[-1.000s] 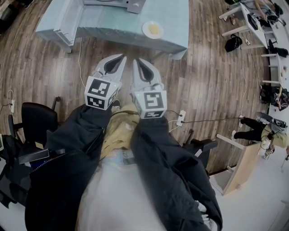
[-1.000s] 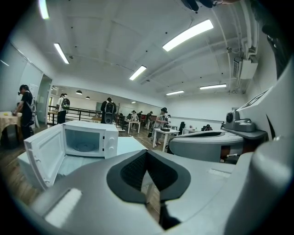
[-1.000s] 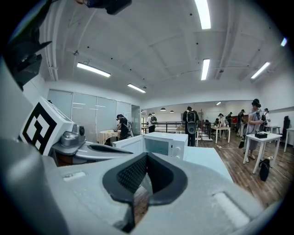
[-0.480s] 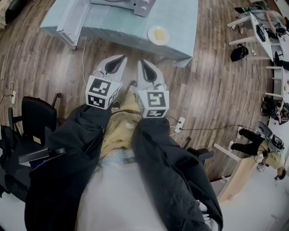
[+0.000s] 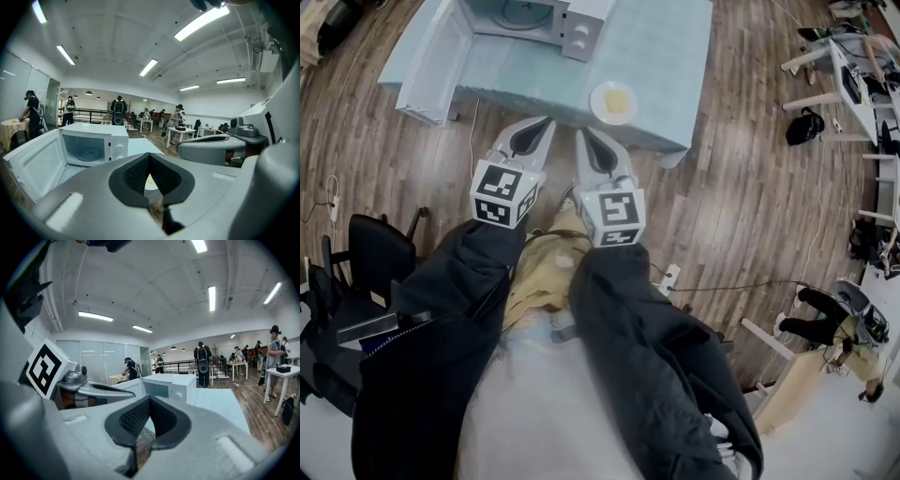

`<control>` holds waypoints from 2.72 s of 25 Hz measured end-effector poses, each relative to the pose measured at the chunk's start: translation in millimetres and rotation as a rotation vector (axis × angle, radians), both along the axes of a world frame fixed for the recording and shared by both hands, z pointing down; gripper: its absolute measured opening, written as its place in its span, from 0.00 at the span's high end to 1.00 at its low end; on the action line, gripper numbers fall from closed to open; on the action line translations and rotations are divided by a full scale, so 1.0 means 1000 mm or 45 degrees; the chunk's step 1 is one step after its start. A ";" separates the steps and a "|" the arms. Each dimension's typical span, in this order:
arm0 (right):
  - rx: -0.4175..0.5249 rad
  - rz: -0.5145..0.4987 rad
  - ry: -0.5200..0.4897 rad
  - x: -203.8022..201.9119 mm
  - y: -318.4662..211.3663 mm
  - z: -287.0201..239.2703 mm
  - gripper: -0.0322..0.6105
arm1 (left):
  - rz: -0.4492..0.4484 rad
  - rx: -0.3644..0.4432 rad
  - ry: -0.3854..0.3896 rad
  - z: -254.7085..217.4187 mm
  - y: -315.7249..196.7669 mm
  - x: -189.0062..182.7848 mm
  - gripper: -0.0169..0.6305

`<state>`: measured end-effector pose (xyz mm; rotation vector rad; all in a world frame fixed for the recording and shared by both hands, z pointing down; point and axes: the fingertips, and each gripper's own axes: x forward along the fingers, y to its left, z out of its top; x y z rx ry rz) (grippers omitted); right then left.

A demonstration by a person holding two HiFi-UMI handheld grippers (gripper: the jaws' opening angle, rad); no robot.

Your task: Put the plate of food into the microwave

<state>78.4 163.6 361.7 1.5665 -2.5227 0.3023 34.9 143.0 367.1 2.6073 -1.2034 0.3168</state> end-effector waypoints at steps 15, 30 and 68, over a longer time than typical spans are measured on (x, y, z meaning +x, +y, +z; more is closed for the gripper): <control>-0.087 -0.086 -0.089 0.053 -0.046 0.019 0.95 | 0.031 -0.060 -0.027 0.015 -0.045 0.061 0.98; -0.257 0.155 -0.110 0.075 -0.098 0.052 0.95 | 0.214 -0.168 0.033 0.047 -0.102 0.071 0.98; -1.046 0.339 -0.350 0.111 -0.081 0.252 0.95 | 0.492 -0.838 -0.220 0.218 -0.101 0.077 0.97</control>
